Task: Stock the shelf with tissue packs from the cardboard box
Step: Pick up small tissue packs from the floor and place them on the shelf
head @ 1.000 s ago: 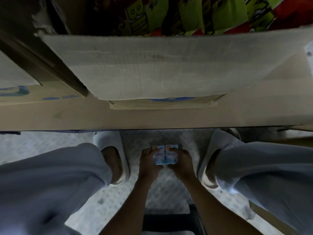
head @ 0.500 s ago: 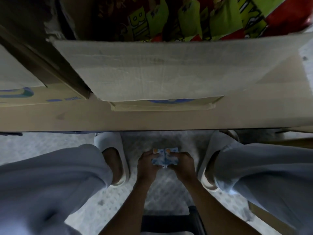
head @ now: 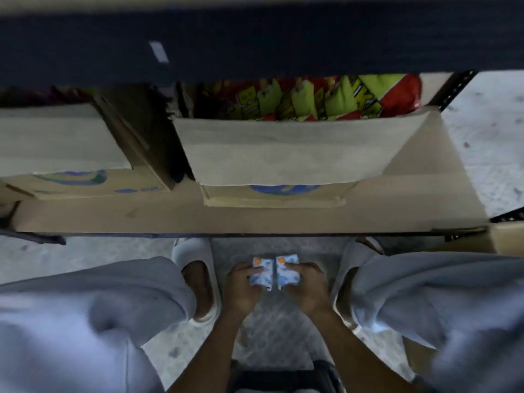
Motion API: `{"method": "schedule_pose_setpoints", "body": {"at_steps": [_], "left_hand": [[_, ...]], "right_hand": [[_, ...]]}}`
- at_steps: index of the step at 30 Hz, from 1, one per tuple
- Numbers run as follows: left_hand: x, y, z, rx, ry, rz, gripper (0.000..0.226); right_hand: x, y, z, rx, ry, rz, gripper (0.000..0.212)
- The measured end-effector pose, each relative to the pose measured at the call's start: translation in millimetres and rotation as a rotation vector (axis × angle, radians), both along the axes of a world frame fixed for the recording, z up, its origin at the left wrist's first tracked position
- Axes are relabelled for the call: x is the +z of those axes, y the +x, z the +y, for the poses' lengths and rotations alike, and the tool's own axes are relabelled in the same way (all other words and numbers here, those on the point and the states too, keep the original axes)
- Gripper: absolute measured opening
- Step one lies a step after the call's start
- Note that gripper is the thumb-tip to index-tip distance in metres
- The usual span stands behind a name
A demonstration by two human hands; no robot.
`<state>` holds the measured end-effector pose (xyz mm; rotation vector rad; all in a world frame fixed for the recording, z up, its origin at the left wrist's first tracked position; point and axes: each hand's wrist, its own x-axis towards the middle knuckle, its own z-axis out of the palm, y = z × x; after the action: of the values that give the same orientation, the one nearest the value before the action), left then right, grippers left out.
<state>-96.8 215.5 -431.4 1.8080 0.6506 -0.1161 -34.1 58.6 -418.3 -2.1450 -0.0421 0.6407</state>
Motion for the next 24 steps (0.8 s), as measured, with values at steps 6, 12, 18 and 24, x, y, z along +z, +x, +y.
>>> {"method": "schedule_pose_setpoints", "body": {"at_steps": [6, 12, 18, 24], "left_hand": [[63.9, -11.6, 5.1, 0.026, 0.023, -0.063, 0.040], [119.5, -16.8, 20.7, 0.134, 0.177, -0.249, 0.040], [195.9, -29.9, 40.3, 0.217, 0.193, -0.455, 0.046], [273.3, -55.8, 63.0, 0.297, 0.310, -0.639, 0.044]], "right_hand": [[60.9, -7.9, 3.1, -0.005, 0.136, -0.130, 0.052], [118.6, -20.7, 12.2, 0.006, 0.240, -0.298, 0.051], [184.1, -26.1, 35.8, 0.095, 0.286, -0.393, 0.055], [252.7, -29.6, 65.6, 0.156, 0.310, -0.614, 0.053]]}}
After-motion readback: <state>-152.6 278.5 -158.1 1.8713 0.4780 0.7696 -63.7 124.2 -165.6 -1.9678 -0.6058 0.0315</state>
